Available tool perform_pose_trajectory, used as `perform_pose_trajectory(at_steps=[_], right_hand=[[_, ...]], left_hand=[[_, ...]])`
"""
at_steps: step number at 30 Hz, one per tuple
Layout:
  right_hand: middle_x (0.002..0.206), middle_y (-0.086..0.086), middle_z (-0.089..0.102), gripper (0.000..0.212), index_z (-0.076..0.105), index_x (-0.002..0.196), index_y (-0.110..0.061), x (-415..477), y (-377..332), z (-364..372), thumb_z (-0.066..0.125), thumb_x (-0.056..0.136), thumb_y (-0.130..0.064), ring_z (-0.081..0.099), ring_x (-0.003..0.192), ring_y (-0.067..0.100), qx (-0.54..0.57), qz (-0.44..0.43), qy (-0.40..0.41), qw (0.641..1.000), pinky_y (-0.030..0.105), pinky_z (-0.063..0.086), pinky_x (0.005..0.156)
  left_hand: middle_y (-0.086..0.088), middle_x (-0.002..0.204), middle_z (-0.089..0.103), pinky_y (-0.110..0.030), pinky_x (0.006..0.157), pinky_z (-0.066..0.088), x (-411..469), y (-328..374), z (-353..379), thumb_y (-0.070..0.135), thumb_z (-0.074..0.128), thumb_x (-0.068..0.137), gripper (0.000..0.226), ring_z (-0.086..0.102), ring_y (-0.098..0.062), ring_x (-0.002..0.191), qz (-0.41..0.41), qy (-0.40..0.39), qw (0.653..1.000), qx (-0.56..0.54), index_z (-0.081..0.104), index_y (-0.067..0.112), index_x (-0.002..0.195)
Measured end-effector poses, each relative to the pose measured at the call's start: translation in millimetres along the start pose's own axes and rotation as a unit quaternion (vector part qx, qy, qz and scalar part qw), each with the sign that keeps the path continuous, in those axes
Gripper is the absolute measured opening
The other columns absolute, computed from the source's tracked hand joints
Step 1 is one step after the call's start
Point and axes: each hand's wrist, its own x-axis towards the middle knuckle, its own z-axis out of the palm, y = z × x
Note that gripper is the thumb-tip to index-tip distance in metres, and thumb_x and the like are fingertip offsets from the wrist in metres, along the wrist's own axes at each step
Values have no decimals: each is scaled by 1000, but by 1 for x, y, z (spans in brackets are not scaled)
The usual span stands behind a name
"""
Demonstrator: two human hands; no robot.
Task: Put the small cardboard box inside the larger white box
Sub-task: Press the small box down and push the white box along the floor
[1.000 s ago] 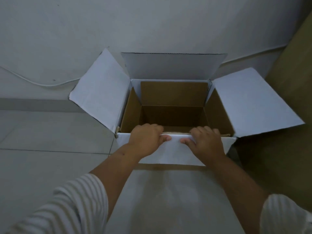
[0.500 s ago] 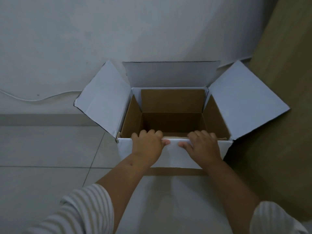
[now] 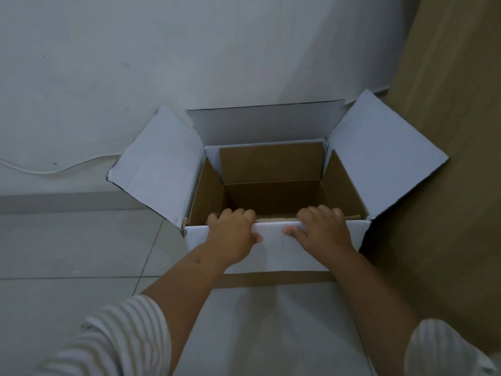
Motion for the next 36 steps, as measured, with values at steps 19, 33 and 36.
perform_pose_trajectory(at_steps=[19,33,36], right_hand=[[91,-5,60,37,57,93,-26,-6,36,-13,46,82,-59,42,83,11,31,-10,-9,999,35,26,77],[109,0,59,37,55,107,-25,-17,34,-10,60,78,-47,46,104,22,8,21,5,1000,39,22,95],[107,-1,60,36,55,106,-26,-10,38,-6,62,77,-46,46,103,22,22,12,10,1000,40,22,94]], left_hand=[[0,108,59,-44,89,33,7,33,9,44,57,83,33,50,-22,101,-3,3,1000,-9,49,26,110],[0,113,58,-61,105,23,-6,25,17,44,60,81,37,50,-25,109,-54,41,997,49,46,29,112],[-1,112,58,-64,104,21,-1,23,18,43,60,82,35,50,-26,108,-50,47,996,53,46,29,110]])
